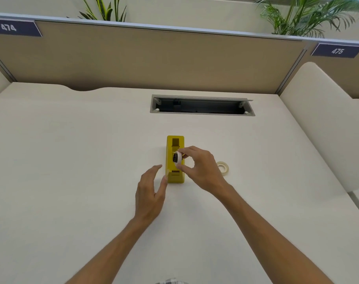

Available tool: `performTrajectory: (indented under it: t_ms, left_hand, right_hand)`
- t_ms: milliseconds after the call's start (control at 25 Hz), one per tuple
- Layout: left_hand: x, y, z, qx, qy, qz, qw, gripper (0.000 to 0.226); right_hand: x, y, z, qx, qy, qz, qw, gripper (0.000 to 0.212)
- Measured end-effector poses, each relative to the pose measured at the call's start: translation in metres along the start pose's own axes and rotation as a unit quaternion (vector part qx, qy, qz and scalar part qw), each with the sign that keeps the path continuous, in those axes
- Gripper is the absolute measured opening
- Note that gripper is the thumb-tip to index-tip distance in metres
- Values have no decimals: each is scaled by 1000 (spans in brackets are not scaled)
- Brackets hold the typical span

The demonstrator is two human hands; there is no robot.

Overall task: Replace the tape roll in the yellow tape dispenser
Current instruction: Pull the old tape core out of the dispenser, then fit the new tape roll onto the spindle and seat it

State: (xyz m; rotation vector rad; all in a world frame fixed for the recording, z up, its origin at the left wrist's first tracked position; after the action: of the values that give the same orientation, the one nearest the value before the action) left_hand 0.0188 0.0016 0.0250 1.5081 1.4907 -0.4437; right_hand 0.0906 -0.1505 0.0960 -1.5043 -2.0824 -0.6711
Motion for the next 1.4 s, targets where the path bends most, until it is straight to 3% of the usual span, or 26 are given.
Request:
performTrajectory:
  t_ms: [320, 680, 1000, 1160, 1400]
  left_hand:
    - [-39, 23, -6, 30, -144, 54, 988, 33]
    - [-40, 16, -10, 15, -159, 38, 986, 23]
    - [-36, 21, -15, -5, -169, 10, 986, 27]
    - [-40, 25, -14, 6, -173, 14, 985, 37]
    - [-36, 27, -12, 4, -189, -3, 982, 28]
  right_hand:
    - [15, -21, -8, 6, 58, -29, 998, 35]
    - [8, -33, -11, 9, 85, -20, 996, 39]
    - [-34, -27, -19, -16, 75, 43, 996, 37]
    - [-65, -15, -13, -4, 28, 104, 994, 37]
    - [-93, 3, 3, 40, -78, 142, 986, 38]
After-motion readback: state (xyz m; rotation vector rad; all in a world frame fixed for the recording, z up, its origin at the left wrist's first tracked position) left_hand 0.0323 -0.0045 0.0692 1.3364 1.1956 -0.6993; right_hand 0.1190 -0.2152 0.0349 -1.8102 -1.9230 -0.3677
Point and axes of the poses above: each hand's wrist, its own y-axis towards the middle knuckle, its own z-axis out of the palm, x = y × z, the point moved 5 cm from there along y, towards the middle knuckle, and after that the axes turned 10 degrees about z, right-handed, at the moved point
